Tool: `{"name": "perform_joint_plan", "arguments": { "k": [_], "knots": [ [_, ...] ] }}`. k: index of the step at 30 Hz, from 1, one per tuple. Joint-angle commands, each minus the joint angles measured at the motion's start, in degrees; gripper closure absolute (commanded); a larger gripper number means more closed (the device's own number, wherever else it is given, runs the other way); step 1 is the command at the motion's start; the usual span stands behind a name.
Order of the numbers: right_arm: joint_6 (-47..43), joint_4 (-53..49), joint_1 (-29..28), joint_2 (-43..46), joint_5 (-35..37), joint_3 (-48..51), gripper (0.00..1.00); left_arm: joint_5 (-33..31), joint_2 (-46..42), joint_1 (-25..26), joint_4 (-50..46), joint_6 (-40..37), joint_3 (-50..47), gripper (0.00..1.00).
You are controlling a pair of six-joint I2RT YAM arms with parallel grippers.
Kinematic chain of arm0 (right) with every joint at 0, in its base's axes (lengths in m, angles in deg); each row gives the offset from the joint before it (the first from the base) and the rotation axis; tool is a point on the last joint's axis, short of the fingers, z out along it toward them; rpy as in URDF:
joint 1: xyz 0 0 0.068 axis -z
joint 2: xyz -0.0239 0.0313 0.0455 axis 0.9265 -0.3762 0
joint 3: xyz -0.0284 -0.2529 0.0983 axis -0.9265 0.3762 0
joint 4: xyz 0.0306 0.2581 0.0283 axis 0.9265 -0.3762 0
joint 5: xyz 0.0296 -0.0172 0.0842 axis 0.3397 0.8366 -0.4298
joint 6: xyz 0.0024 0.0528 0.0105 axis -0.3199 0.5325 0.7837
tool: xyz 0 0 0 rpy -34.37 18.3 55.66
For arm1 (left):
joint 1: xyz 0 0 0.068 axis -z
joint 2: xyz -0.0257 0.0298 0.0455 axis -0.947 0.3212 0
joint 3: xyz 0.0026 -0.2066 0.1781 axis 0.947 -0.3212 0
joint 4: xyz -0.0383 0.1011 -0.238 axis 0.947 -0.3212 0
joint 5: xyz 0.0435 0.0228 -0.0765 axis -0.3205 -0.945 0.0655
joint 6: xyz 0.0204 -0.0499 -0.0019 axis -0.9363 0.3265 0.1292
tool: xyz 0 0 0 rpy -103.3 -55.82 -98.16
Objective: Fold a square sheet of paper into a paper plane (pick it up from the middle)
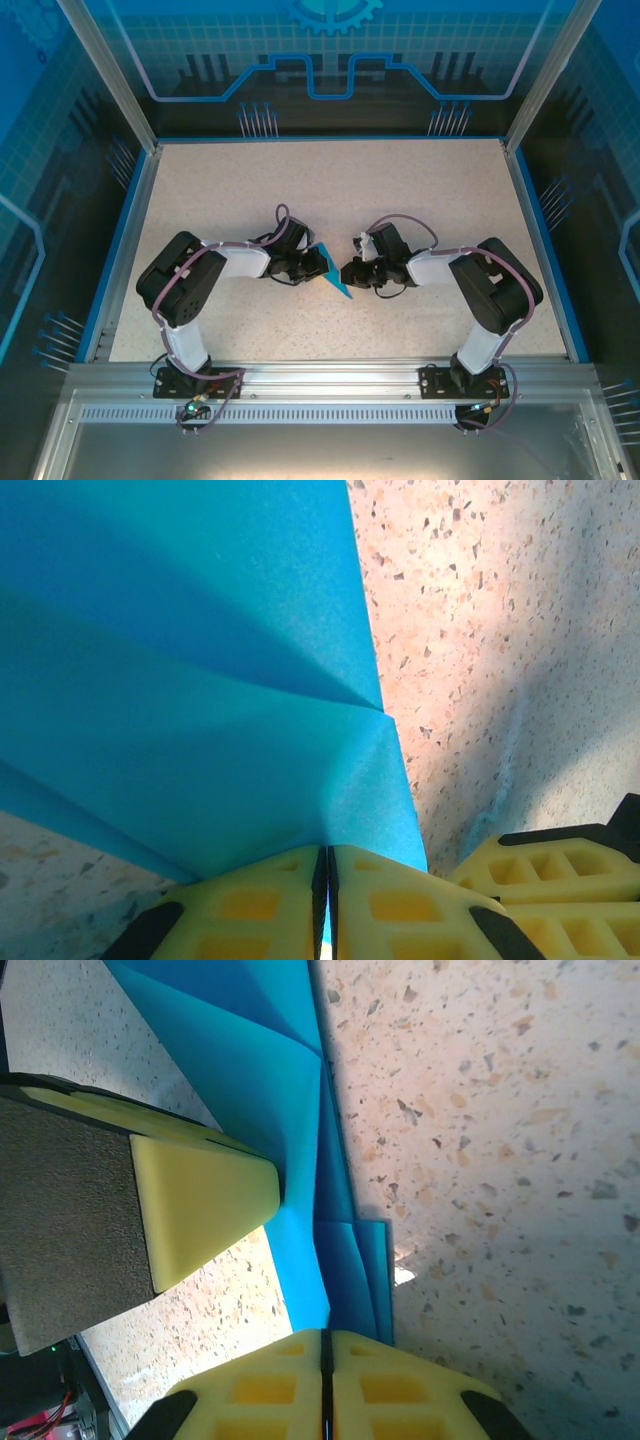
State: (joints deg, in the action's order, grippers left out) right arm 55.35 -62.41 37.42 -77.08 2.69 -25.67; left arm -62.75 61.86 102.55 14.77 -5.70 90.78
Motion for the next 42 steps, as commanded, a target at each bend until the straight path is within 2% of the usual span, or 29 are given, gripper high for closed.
{"name": "perform_joint_plan", "arguments": {
  "k": [1, 12, 18, 24, 32, 42],
  "knots": [
    [-0.43, -2.20, -0.29, -1.21, 0.90, 0.42, 0.95, -2.40, 2.98, 0.26, -3.87, 0.44, 0.10, 0.89],
    [-0.71, -7.23, -0.28, -3.40, 3.58, -0.83, 0.98, -2.66, 3.36, 0.22, -4.89, 0.50, 0.81, 0.89],
    [-1.29, -8.50, -0.71, 4.23, 2.70, -1.39, 0.87, -2.97, 3.55, 0.24, -6.63, 0.68, 1.46, 0.89],
    [-4.09, -16.19, -3.94, 9.64, 7.47, -4.91, 0.83, -3.11, 3.73, 0.25, -8.09, 0.78, 2.18, 0.89],
    [-3.54, -16.35, -6.97, 3.90, 7.08, -7.62, 0.88, -2.98, 4.32, 0.26, -8.75, 0.86, 2.64, 0.89],
    [-3.04, -19.10, -6.92, 0.81, 10.34, -7.74, 0.91, -3.11, 4.86, 0.21, -9.24, 0.90, 2.82, 0.89]
  ]
}}
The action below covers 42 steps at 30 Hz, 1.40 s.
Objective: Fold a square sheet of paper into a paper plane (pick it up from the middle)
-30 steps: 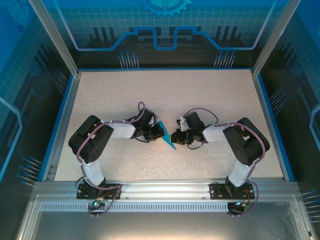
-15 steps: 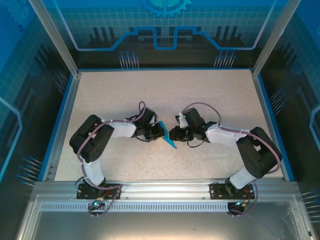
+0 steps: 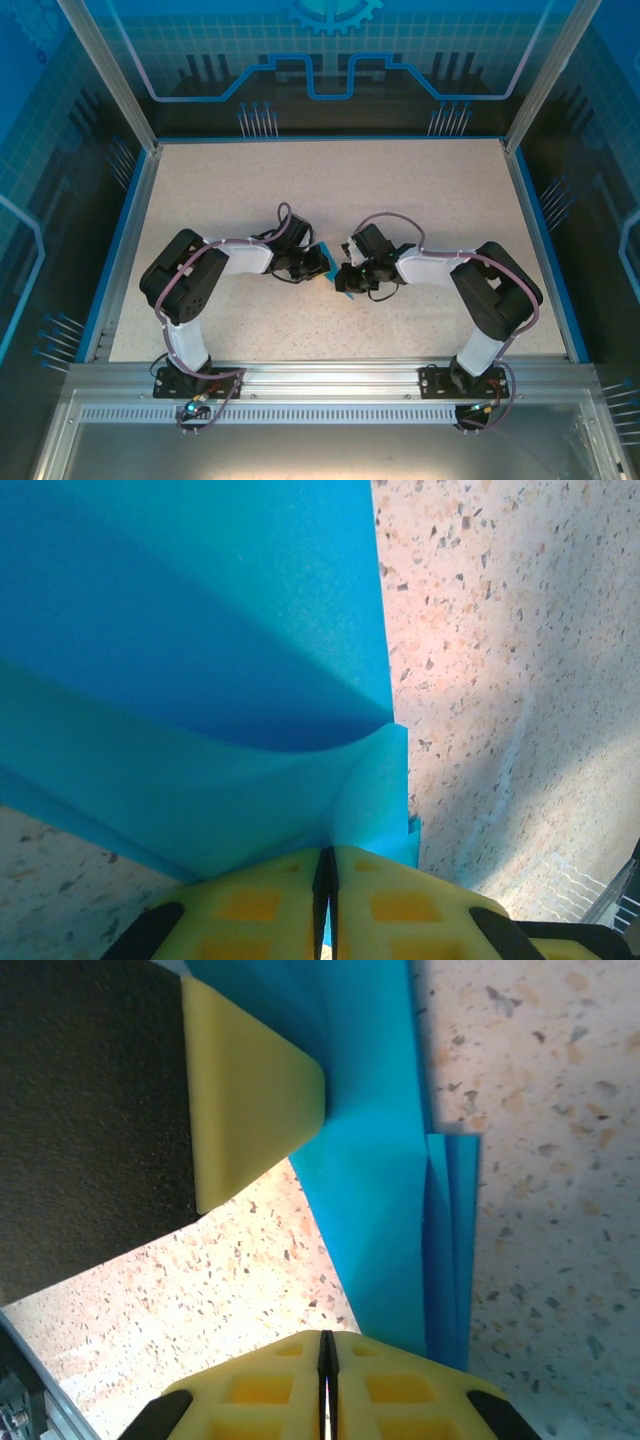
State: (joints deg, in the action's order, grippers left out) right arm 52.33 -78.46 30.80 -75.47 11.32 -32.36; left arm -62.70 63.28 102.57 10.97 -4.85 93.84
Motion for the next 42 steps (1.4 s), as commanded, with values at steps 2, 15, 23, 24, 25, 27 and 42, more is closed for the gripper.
{"name": "perform_joint_plan", "arguments": {
  "k": [2, 15, 23, 24, 25, 27, 42],
  "knots": [
    [0.11, -3.21, -0.01, -0.90, 2.22, -0.67, 0.92, -3.15, 3.58, 0.20, -5.51, 0.00, -0.15, 0.89],
    [0.46, -2.63, 2.08, -0.94, 1.42, 2.93, 0.93, -3.21, 4.15, 0.20, -5.87, -0.35, 0.28, 0.89],
    [0.20, -1.50, 2.12, -0.45, -0.74, 3.56, 0.93, -3.23, 4.06, 0.21, -6.02, -0.37, 0.29, 0.89],
    [0.27, -1.67, 2.12, -0.74, -0.86, 3.56, 0.93, -3.31, 4.09, 0.22, -6.01, -0.40, 0.31, 0.89],
    [0.28, -1.74, 2.19, -1.00, -0.86, 3.63, 0.93, -3.33, 4.06, 0.22, -6.06, -0.42, 0.29, 0.89],
    [0.37, -2.01, 2.12, -1.57, -0.53, 3.94, 0.93, -3.33, 4.06, 0.22, -6.19, -0.44, 0.29, 0.89],
    [-0.27, -3.04, 2.45, -0.51, 1.22, 4.31, 0.93, -3.51, 4.28, 0.22, -6.48, -0.43, 0.20, 0.89]
  ]
}}
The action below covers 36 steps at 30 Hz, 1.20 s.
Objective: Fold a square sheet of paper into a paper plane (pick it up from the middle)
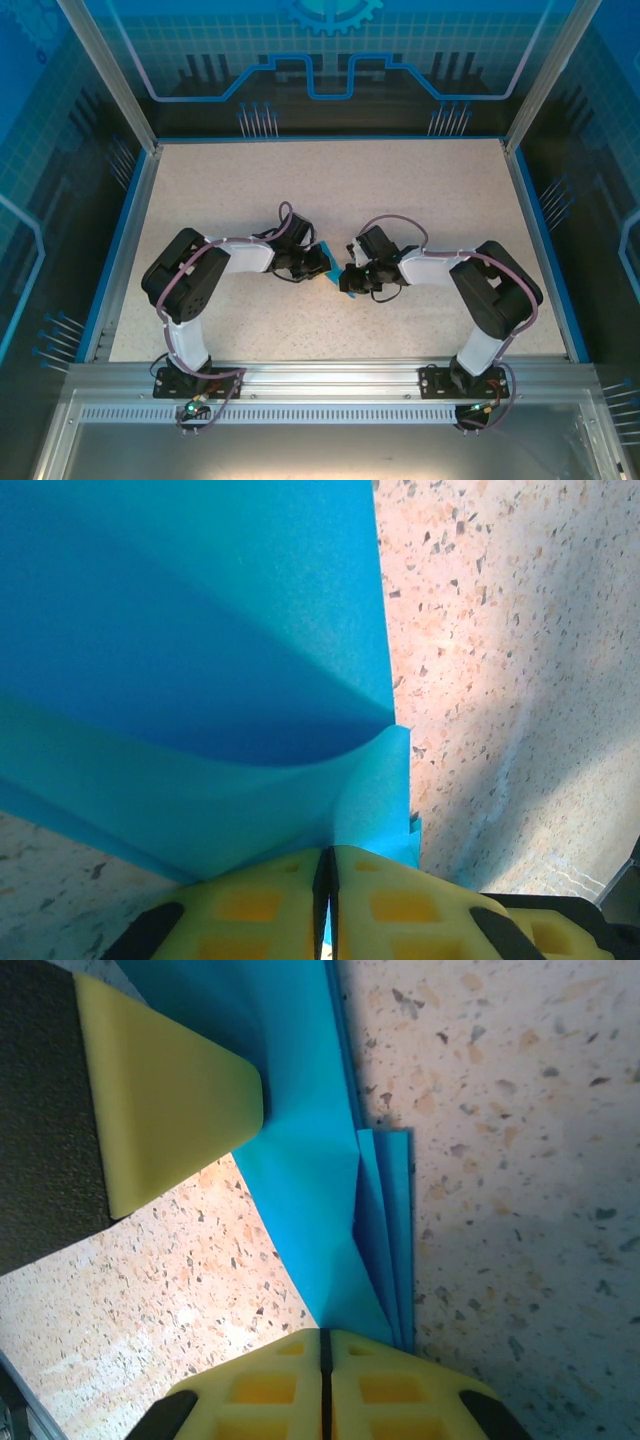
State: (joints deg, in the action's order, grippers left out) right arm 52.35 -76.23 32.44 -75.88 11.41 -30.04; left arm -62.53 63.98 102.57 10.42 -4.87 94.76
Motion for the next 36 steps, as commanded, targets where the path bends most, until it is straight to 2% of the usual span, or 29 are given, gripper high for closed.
{"name": "perform_joint_plan", "arguments": {
  "k": [1, 7, 24, 30, 33, 36],
  "knots": [
    [-0.26, -4.25, 0.83, 1.33, -0.11, 2.28, 0.94, -3.63, 3.54, 0.22, -5.86, -0.45, -0.72, 0.89],
    [-1.14, -2.32, 0.86, 4.53, -4.69, 3.07, 0.93, -3.64, 3.63, 0.22, -6.07, -0.42, -0.55, 0.89],
    [-1.32, -5.64, 2.94, 1.16, -0.13, 5.71, 0.94, -3.59, 3.70, 0.23, -6.64, -0.68, -0.19, 0.89],
    [-1.46, -4.49, 3.59, -0.03, -2.70, 7.42, 0.94, -3.51, 3.71, 0.17, -6.86, -0.72, -0.02, 0.89],
    [-0.70, -2.24, 3.77, 3.90, -5.46, 7.32, 0.94, -3.51, 3.63, 0.21, -6.86, -0.66, -0.06, 0.89],
    [0.16, -1.43, 3.73, 9.21, -5.17, 6.14, 0.93, -3.50, 3.45, 0.24, -6.89, -0.58, -0.10, 0.89]
  ]
}}
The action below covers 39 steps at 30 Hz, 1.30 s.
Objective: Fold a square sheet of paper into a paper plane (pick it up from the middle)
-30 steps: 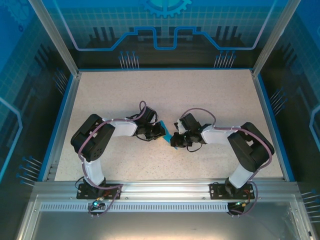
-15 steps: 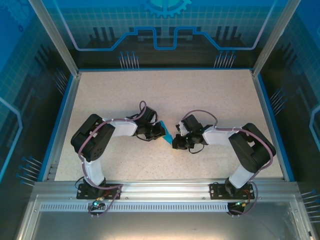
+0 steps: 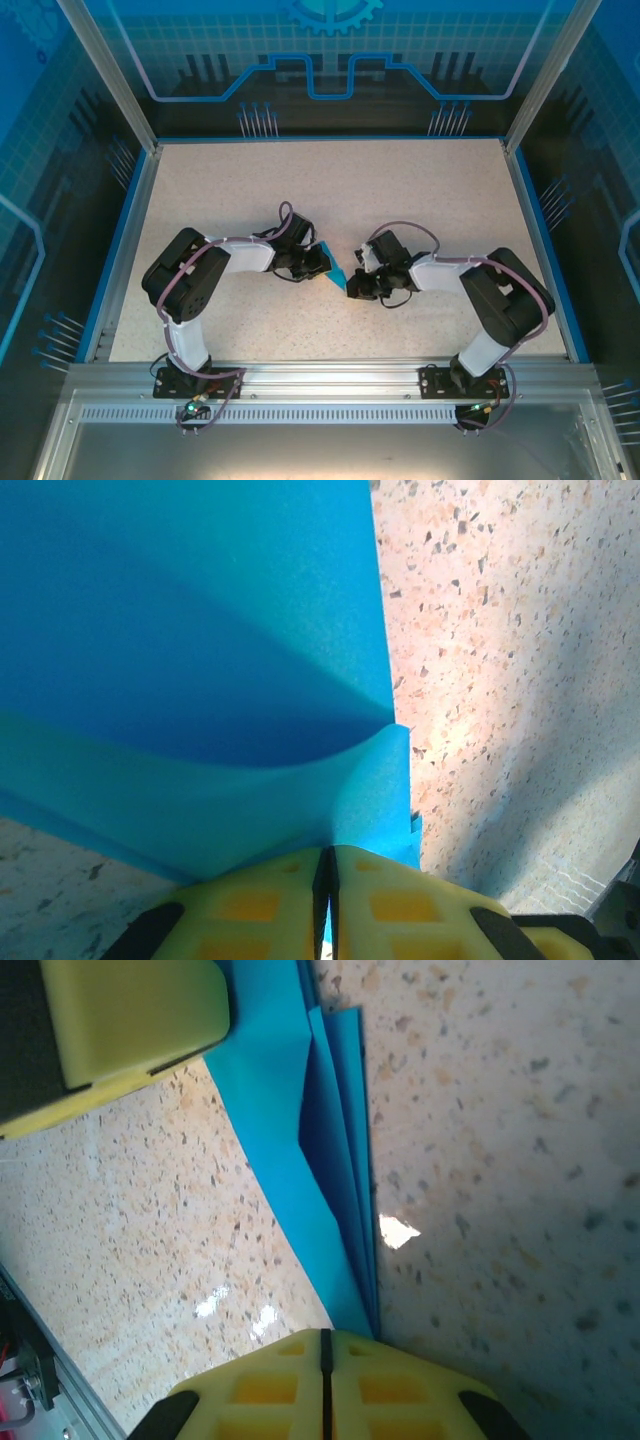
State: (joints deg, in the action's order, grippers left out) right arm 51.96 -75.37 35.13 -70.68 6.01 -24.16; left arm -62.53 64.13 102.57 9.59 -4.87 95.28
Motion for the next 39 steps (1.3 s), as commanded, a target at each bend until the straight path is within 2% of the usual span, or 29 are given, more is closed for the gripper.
{"name": "perform_joint_plan", "arguments": {
  "k": [1, 9, 16, 22, 28, 33, 39],
  "knots": [
    [0.66, -2.10, 1.05, 4.83, 0.37, -0.23, 0.93, -3.51, 3.31, 0.20, -5.99, -0.60, -0.66, 0.89],
    [-0.22, -3.12, 1.05, -1.35, 0.68, -3.87, 0.93, -3.24, 3.39, 0.24, -5.78, -0.66, -0.65, 0.89],
    [-0.19, -5.68, 1.04, -3.62, 2.17, -3.13, 0.95, -3.22, 3.27, 0.19, -5.83, -0.59, -0.81, 0.89],
    [-0.40, -8.93, 1.31, -1.15, 3.16, 1.67, 0.95, -3.33, 3.30, 0.24, -5.81, -0.59, -0.81, 0.89],
    [-0.67, -10.25, 1.92, 6.90, 2.28, 5.39, 0.95, -2.90, 3.04, 0.24, -5.38, -0.81, -0.80, 0.89],
    [0.73, -6.48, 1.76, 10.16, 1.32, 2.41, 0.93, -2.71, 2.51, 0.22, -5.24, -0.94, -0.86, 0.89],
    [1.75, -2.58, 0.40, 1.55, 0.86, -5.82, 0.94, -2.53, 2.37, 0.23, -5.07, -0.85, -0.89, 0.89]
  ]
}}
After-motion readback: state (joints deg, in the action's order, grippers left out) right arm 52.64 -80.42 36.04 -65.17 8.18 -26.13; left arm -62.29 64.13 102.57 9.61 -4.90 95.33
